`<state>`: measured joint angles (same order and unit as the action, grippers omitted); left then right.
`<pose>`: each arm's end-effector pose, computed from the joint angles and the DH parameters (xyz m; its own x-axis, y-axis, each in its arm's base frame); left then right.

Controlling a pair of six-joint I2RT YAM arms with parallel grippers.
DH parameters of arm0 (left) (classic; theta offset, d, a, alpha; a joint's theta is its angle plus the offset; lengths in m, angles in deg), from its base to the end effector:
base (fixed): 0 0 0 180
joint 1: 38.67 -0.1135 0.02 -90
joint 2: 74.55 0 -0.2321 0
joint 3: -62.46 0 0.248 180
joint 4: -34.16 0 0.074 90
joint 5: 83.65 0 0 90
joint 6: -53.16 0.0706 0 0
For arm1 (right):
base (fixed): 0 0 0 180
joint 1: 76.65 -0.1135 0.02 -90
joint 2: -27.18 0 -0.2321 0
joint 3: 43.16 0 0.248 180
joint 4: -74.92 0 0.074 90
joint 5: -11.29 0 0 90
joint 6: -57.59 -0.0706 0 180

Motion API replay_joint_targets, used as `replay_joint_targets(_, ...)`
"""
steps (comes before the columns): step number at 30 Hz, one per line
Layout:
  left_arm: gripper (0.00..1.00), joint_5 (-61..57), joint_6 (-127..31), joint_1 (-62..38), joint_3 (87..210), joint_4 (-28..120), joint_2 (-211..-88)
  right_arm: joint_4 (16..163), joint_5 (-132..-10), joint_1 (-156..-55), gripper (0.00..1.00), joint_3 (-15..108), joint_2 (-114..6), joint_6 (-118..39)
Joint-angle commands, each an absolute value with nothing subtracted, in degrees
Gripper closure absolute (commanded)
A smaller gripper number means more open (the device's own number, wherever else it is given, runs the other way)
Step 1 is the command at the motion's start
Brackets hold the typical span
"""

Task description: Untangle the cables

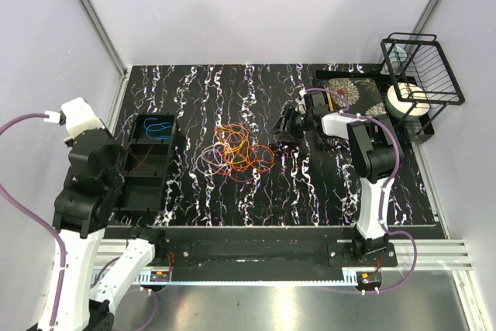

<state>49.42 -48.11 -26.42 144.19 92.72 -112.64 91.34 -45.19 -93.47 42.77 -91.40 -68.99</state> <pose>0.1452 0.0178 0.3955 -0.1510 -0.1133 -0.9820 -0.5296 0.8481 -0.0164 0.3973 0.1608 0.0831 -0.9309 0.2376 -0.2775 -0.0408 0.6871 0.7255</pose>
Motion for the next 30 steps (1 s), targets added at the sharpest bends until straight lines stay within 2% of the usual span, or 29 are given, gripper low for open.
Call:
replay_joint_targets(1,1.0,43.1,-46.7,-26.7,143.5,84.8,-116.6,91.4,-45.2,-93.4,0.41,44.1,-93.0,-68.9)
replay_joint_targets(9,1.0,37.6,-47.2,-26.6,141.2,78.0,-123.3,91.4,-45.1,-93.4,0.41,44.2,-93.0,-68.8)
replay_joint_targets(16,1.0,38.6,-52.2,-26.8,137.6,78.4,-124.1,91.5,-44.9,-93.4,0.41,44.5,-93.5,-69.0)
replay_joint_targets(23,1.0,42.7,-67.5,-28.7,132.3,82.7,-121.9,91.5,-44.7,-93.4,0.41,44.4,-93.1,-69.1)
replay_joint_targets(30,1.0,32.7,-79.3,-31.8,126.5,80.1,-116.8,91.4,-44.5,-93.4,0.41,44.4,-93.0,-69.1)
